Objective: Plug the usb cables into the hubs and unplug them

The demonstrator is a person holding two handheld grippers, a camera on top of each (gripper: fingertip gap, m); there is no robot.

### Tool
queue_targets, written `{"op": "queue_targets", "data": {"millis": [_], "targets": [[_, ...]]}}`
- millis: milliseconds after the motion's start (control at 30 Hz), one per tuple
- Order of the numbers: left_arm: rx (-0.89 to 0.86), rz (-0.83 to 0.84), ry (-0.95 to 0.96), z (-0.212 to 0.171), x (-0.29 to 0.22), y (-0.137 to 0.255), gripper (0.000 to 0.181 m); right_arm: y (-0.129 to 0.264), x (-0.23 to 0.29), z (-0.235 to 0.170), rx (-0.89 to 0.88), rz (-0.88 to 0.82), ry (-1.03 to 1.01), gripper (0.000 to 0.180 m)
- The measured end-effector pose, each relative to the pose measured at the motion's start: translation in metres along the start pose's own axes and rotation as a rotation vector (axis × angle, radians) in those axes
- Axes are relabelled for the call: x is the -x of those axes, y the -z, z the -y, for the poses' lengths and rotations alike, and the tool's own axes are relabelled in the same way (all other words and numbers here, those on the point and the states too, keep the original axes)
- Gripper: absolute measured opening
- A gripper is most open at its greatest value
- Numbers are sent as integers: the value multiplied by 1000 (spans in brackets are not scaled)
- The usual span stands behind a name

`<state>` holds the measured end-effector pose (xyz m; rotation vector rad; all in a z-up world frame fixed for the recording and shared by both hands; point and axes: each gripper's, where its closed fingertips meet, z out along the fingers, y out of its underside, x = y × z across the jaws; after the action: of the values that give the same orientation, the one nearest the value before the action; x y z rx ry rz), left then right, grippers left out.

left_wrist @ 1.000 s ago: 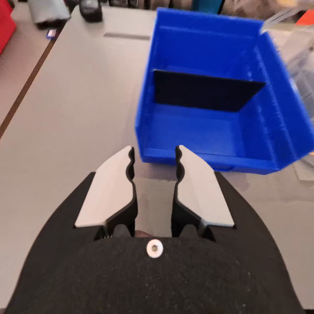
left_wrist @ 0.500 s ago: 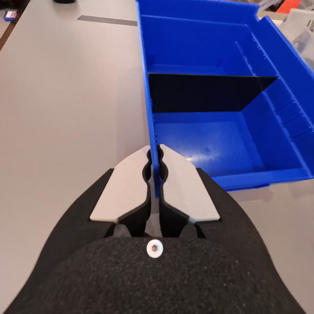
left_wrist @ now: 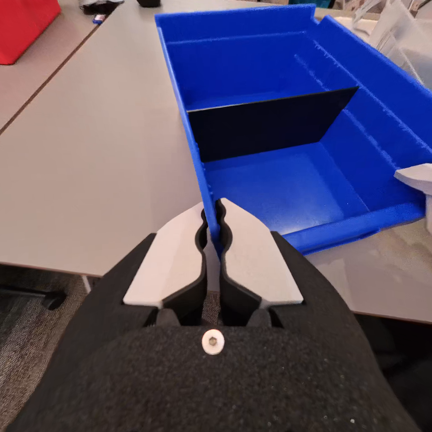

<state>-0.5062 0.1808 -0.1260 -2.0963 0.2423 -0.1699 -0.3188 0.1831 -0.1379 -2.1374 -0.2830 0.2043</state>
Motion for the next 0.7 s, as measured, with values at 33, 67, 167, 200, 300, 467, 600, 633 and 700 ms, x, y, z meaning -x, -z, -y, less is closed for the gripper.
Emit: {"op": "queue_targets", "data": {"millis": [33, 67, 167, 200, 300, 467, 600, 633, 700], "targets": [[-13, 17, -13, 1, -2, 6, 4, 4, 0, -1, 9, -8, 20, 9], [-32, 30, -23, 4, -6, 13, 4, 10, -2, 1, -1, -19, 20, 8], [-119, 63, -50, 29, -17, 37, 4, 35, -6, 16, -90, -37, 29, 7], [-153, 63, -56, 41, -23, 44, 4, 47, -9, 25, -129, -53, 31, 6], [-260, 23, -94, 82, -54, 60, 4, 90, -33, 55, -250, -132, 40, 7], [-375, -132, -210, 147, -150, 59, 4, 168, -114, 85, -380, -336, 15, 6], [-357, -302, -308, 170, -260, 36, 5, 229, -200, 68, -371, -525, -52, 7], [-342, -348, -325, 172, -290, 32, 4, 243, -222, 59, -362, -556, -97, 7], [-309, -435, -364, 168, -351, 21, 5, 270, -268, 36, -334, -634, -170, 6]]}}
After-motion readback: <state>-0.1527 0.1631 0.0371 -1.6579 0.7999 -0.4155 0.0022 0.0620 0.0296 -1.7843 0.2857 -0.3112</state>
